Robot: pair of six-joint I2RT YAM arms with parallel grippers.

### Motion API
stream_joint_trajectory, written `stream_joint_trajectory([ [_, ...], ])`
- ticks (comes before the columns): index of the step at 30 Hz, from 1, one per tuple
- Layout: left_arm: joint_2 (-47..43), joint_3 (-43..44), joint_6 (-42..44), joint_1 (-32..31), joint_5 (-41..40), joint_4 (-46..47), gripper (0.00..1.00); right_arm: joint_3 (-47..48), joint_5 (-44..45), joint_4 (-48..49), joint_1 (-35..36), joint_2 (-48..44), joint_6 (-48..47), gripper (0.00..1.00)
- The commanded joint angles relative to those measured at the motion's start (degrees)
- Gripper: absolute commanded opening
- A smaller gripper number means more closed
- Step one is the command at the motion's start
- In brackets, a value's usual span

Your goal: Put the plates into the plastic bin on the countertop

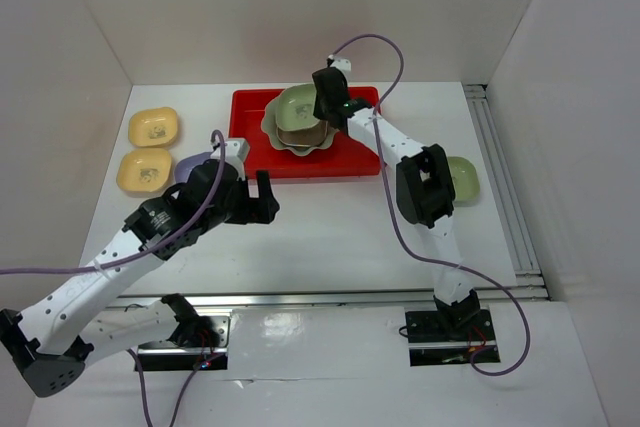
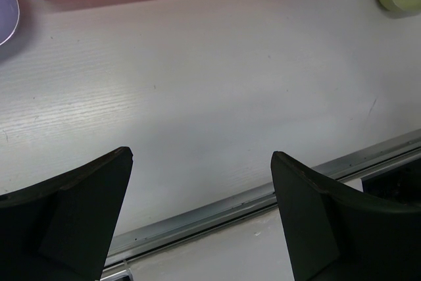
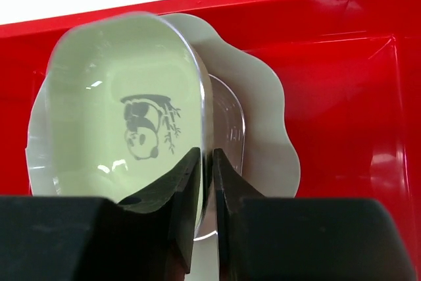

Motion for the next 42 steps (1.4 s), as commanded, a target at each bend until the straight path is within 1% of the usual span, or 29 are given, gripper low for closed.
stream_joint_trajectory([
  [1, -1.7, 0.0, 1.5, 0.5, 1.0, 2.4, 1.0, 2.3, 2.2, 0.1, 0.6, 0.3, 0.4, 0.21],
  [2, -1.7, 0.0, 1.5, 0.5, 1.5, 2.4, 1.0, 2.3, 2.2, 0.1, 0.6, 0.3, 0.4, 0.21],
  [3, -1.7, -0.6, 1.5, 0.5, 1.5, 2.4, 1.0, 2.3, 2.2, 0.1, 0.6, 0.3, 0.4, 0.24],
  [4, -1.7, -0.6, 1.5, 0.5, 1.5, 2.4, 1.0, 2.3, 2.2, 0.1, 0.6, 0.3, 0.4, 0.33],
  [6, -2.2, -0.6, 1.5, 0.5, 1.5, 2.4, 1.0, 2.9, 2.2, -0.6, 1.1, -0.3, 0.4, 0.62],
  [7, -2.2, -0.6, 1.5, 0.5, 1.5, 2.4, 1.0, 2.2, 2.7, -0.6, 1.1, -1.2, 0.4, 0.68],
  [8, -2.2, -0.6, 1.5, 0.5, 1.5, 2.4, 1.0, 2.1, 3.4, -0.6, 1.7, -1.7, 0.4, 0.69],
  [11, -2.2, -0.6, 1.5, 0.5, 1.5, 2.4, 1.0, 0.9, 7.2, -0.6, 2.4, -5.6, -0.7, 0.79],
  [12, -2.2, -0.6, 1.5, 0.5, 1.5, 2.4, 1.0, -0.6, 9.0, -1.4, 2.9, -7.1, -1.4, 0.88],
  [13, -2.2, -0.6, 1.5, 0.5, 1.5, 2.4, 1.0, -2.1, 10.7, -1.4, 2.9, -11.1, -1.4, 0.97],
  [14, -2.2, -0.6, 2.0, 0.5, 1.5, 2.4, 1.0, -3.7, 12.7, -2.1, 1.8, -13.5, -2.0, 1.0],
  [15, -2.7, -0.6, 2.0, 0.5, 1.5, 2.4, 1.0, -8.5, 12.7, -2.9, 0.7, -15.9, -2.0, 1.0],
  [16, -2.7, -0.6, 2.0, 0.5, 1.5, 2.4, 1.0, -11.2, 13.4, -3.7, -0.6, -20.9, -2.0, 1.0],
  [17, -2.7, -0.6, 2.0, 1.0, 2.0, 2.4, 1.0, -14.3, 13.4, -4.5, -3.6, -23.6, -2.0, 1.0],
  [18, -2.7, -0.6, 2.0, 1.0, 2.0, 2.4, 1.0, -21.7, 12.9, -5.1, -5.2, -29.0, -2.5, 1.0],
  [19, -2.7, -0.6, 2.0, 1.0, 2.7, 2.4, 1.0, -25.8, 12.9, -5.1, -8.1, -32.0, -2.5, 1.0],
  [20, -2.7, -1.2, 1.4, 1.0, 3.3, 2.4, 1.0, -35.1, 12.9, -4.2, -9.7, -34.9, -3.7, 1.0],
  [21, -2.7, -1.2, 1.4, 1.0, 3.3, 2.4, 1.0, -39.7, 12.3, -3.5, -11.3, -37.9, -3.7, 1.0],
  [22, -1.5, -1.2, 1.4, 1.0, 4.1, 2.4, 1.0, -44.1, 11.6, -2.7, -13.1, -43.7, -3.7, 1.0],
  [23, -1.0, -1.2, 0.9, 1.6, 4.1, 2.4, 1.0, -48.3, 9.5, -1.2, -16.6, -46.3, -3.7, 1.0],
  [24, -1.0, -1.2, 0.9, 1.6, 6.0, 2.4, 1.0, -55.7, 8.7, -0.4, -18.4, -48.7, -3.7, 1.0],
  [26, 0.5, -1.2, 0.9, 2.2, 7.6, 3.1, 1.0, -61.6, 7.8, 1.1, -21.9, -54.6, -5.4, 1.0],
  [27, 0.5, -1.2, 1.4, 2.2, 9.4, 3.7, 1.0, -63.7, 9.4, 1.1, -24.1, -56.1, -4.5, 1.0],
  [29, 1.8, -1.2, 2.0, 3.4, 11.9, 4.2, 1.0, -66.5, 12.4, 1.7, -24.1, -59.1, -2.4, 1.0],
  [31, 2.4, -1.2, 2.0, 3.9, 12.9, 4.8, 1.0, -66.5, 15.7, -1.7, -26.0, -59.1, 3.2, 1.0],
  [33, 2.9, -1.2, 2.5, 3.9, 13.4, 4.8, 1.0, -67.4, 17.1, -1.8, -29.1, -59.1, 8.4, 1.0],
  [37, 2.9, -1.2, 3.1, 3.9, 12.8, 4.3, 1.0, -67.9, 16.2, -4.3, -34.5, -55.3, 15.0, 1.0],
  [39, 2.2, -1.2, 3.1, 3.9, 12.0, 4.3, 1.0, -68.4, 14.5, -4.3, -37.1, -52.3, 15.8, 1.0],
  [42, 2.2, -1.2, 3.1, 3.9, 12.0, 4.3, 1.0, -70.1, 9.8, -0.9, -40.2, -48.7, 15.3, 1.0],
])
